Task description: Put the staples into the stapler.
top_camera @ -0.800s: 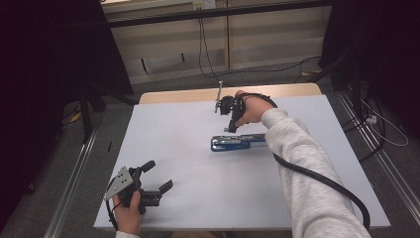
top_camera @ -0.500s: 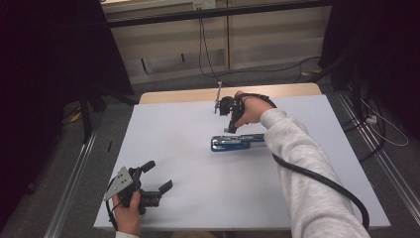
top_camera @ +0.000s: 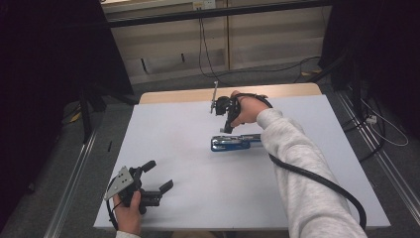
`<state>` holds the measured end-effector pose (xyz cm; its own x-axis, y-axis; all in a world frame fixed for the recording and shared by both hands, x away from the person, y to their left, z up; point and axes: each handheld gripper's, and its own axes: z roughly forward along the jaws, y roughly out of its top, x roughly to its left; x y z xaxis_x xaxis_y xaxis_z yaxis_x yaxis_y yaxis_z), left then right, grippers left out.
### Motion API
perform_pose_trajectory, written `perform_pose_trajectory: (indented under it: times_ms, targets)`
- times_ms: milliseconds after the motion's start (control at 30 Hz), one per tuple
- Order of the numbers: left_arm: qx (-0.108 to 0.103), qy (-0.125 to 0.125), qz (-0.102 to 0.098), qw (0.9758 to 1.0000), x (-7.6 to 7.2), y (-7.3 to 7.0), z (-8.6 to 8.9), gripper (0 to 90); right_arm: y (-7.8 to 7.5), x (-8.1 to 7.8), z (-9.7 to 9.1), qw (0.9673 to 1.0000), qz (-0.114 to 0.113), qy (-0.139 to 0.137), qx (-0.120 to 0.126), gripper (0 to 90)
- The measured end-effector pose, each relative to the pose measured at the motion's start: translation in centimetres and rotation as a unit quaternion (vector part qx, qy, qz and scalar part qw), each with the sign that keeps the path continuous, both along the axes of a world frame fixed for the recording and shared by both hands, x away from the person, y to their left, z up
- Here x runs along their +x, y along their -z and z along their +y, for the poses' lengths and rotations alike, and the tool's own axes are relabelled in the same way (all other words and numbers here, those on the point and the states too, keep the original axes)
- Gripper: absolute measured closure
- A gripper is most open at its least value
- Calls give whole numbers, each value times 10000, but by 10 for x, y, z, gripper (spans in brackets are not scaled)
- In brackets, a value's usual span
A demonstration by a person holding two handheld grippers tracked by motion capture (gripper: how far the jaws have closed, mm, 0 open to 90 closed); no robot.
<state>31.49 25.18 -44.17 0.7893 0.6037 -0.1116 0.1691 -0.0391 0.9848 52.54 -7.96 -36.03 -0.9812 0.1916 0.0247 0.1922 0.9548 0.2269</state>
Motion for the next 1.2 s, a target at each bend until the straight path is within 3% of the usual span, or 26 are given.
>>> perform_pose_trajectory:
  times_ms: [1200]
  targets:
    - [4,29,2,10000,0,0,-1,26,10,-1,17,9994,90,-93,331,784]
